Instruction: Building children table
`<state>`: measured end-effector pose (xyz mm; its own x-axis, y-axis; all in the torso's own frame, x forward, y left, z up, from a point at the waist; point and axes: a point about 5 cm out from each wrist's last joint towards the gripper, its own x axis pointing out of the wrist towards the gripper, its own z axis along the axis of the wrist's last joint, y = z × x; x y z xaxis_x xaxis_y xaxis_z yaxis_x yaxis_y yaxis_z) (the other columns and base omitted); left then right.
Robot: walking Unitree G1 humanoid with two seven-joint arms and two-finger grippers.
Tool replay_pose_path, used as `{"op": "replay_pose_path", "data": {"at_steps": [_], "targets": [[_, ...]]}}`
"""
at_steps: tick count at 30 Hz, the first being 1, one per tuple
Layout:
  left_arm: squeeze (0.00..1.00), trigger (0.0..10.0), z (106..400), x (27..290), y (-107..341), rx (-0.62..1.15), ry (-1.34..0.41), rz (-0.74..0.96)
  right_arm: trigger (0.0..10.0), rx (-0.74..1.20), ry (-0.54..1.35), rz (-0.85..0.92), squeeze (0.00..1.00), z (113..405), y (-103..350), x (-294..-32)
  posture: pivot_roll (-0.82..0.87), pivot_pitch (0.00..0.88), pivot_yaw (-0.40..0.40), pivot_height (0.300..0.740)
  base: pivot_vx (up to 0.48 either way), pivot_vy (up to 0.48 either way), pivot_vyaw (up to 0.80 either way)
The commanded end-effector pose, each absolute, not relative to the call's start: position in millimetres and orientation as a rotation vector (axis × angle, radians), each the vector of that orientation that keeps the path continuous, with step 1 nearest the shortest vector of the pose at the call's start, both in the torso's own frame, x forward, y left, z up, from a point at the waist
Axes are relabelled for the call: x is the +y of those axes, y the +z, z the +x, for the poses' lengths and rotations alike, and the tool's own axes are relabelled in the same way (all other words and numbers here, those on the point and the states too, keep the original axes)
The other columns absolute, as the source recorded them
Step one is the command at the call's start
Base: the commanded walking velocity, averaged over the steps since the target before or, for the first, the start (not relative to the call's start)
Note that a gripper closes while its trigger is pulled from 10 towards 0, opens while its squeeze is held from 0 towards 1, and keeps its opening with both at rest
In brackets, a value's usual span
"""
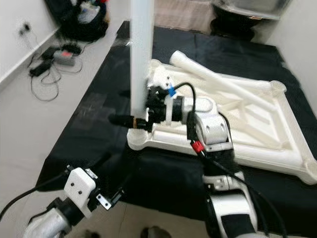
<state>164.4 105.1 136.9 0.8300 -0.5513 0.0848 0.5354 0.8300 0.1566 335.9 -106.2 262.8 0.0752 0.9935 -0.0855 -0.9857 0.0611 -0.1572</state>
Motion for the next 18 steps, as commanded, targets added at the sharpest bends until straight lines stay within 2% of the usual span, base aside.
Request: {"op": "replay_pose_path", "data": {"at_steps": [1, 5, 10, 11, 18], "targets": [[0.0, 9.7, 157.8, 100.9, 140.9, -0.127, -0.597, 0.125, 10.0, -0.08, 1.578, -0.197, 0.0, 336.1, 269.7, -106.2, 0.11, 0.27, -0.144, 0.74, 0.0, 0.0, 0.0], [0.0, 9.5, 141.7, 98.5, 152.0, -0.133, -0.602, 0.115, 10.0, -0.095, 1.714, -0.216, 0.0, 339.8, 283.5, -101.6, 0.15, 0.328, -0.146, 0.74, 0.0, 0.0, 0.0], [0.0, 9.5, 129.1, 97.7, 159.7, -0.127, -0.603, 0.105, 10.0, -0.136, 1.758, -0.201, 0.0, 346.1, 296.6, -95.3, 0.18, 0.362, -0.14, 0.74, 0.0, 0.0, 0.0], [0.0, 9.4, 124.3, 97.8, 162.1, -0.12, -0.604, 0.1, 0.2, -0.159, 1.758, -0.198, 0.0, 349.7, 302.4, -93.3, 0.19, 0.37, -0.137, 0.74, 0.0, 0.0, 0.0], [0.0, 9.3, 117.9, 99.8, 165.0, -0.096, -0.607, 0.095, 0.0, -0.213, 1.743, -0.204, 0.0, 352.9, 316.6, -103.8, 0.18, 0.355, -0.126, 0.74, 0.0, 0.0, 0.0]]}}
